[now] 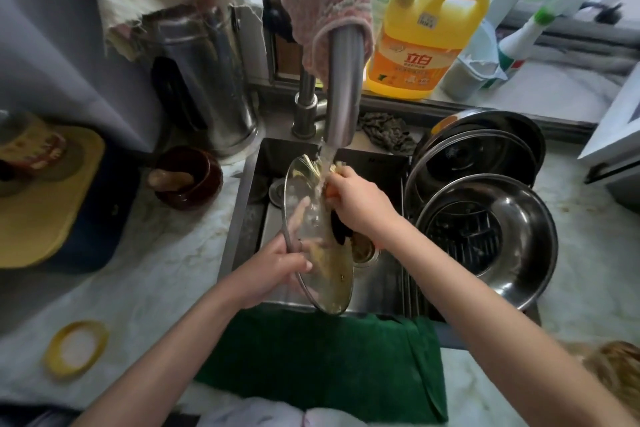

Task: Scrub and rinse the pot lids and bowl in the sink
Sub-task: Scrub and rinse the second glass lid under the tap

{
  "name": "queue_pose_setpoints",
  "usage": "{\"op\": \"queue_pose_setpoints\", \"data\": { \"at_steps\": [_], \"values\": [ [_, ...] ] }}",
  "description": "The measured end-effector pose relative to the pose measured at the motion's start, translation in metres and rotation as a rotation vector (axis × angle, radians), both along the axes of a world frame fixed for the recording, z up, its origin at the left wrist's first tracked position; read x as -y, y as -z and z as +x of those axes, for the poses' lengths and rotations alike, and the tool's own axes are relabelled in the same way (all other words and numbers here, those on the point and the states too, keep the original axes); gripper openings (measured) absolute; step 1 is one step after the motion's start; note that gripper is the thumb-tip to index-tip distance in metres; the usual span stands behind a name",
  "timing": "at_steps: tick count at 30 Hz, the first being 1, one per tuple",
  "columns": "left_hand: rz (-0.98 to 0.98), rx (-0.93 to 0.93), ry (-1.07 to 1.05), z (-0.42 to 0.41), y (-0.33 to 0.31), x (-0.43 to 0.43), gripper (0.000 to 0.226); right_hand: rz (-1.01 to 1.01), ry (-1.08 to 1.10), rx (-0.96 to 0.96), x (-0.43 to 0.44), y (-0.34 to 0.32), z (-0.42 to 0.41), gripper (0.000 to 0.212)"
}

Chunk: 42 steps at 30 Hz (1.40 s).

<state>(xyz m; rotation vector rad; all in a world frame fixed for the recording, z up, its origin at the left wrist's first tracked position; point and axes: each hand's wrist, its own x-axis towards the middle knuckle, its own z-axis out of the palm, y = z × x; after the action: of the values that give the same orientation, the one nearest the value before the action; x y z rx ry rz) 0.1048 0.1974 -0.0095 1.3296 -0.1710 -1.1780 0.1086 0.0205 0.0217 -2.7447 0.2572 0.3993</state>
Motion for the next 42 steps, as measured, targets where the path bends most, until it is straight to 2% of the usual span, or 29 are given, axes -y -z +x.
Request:
{"op": "queue_pose_setpoints", "data": {
  "at_steps": [3, 5, 6, 9, 12, 14, 18, 21, 23, 27, 31, 35, 37, 39, 42],
  "values": [
    [-0.041, -0.084, -0.123, 0.005, 0.003, -0.002, 0.082, 0.136, -0.166, 0.079, -0.002, 0.0, -0.028, 0.038],
    [-0.054, -0.111, -0.192, 0.007, 0.007, -0.006, 0.079, 0.129, -0.299, 0.069, -0.009, 0.0, -0.06, 0.052],
    [-0.065, -0.126, -0.207, 0.006, 0.009, -0.007, 0.085, 0.09, -0.312, 0.047, -0.012, 0.0, -0.068, 0.06],
    [-0.072, -0.093, -0.184, 0.006, 0.01, -0.007, 0.095, 0.028, -0.138, 0.093, -0.014, 0.014, -0.056, 0.072],
    [-0.094, -0.102, -0.274, 0.009, 0.01, -0.01, 0.097, 0.11, -0.278, 0.132, -0.02, 0.012, -0.083, 0.07],
    [-0.144, -0.147, -0.343, 0.011, 0.01, -0.014, 0.1, 0.08, -0.369, 0.037, -0.008, 0.013, -0.107, 0.072],
    [-0.168, -0.14, -0.338, 0.011, 0.008, -0.009, 0.092, -0.036, -0.183, 0.081, 0.001, 0.023, -0.087, 0.079],
    [-0.174, -0.133, -0.353, 0.017, 0.007, -0.009, 0.091, 0.087, -0.277, 0.038, -0.011, 0.021, -0.11, 0.084],
    [-0.204, -0.164, -0.373, 0.02, 0.005, -0.013, 0.091, 0.071, -0.291, -0.042, 0.002, 0.021, -0.124, 0.088],
    [-0.203, -0.162, -0.344, 0.019, 0.005, -0.012, 0.087, -0.026, -0.048, 0.005, 0.009, 0.03, -0.105, 0.081],
    [-0.196, -0.168, -0.336, 0.017, 0.006, -0.012, 0.086, 0.079, -0.202, 0.006, 0.0, 0.031, -0.128, 0.087],
    [-0.239, -0.224, -0.369, 0.009, 0.011, -0.006, 0.088, 0.01, -0.006, 0.017, 0.017, 0.036, -0.109, 0.077],
    [-0.241, -0.213, -0.388, 0.009, 0.013, -0.004, 0.088, 0.118, -0.075, 0.107, -0.004, 0.028, -0.11, 0.078],
    [-0.241, -0.222, -0.426, 0.01, 0.014, -0.006, 0.088, 0.195, -0.189, 0.12, -0.015, 0.018, -0.126, 0.085],
    [-0.274, -0.276, -0.459, 0.007, 0.016, -0.012, 0.09, 0.118, -0.117, 0.059, 0.012, 0.026, -0.129, 0.093]
  ]
}}
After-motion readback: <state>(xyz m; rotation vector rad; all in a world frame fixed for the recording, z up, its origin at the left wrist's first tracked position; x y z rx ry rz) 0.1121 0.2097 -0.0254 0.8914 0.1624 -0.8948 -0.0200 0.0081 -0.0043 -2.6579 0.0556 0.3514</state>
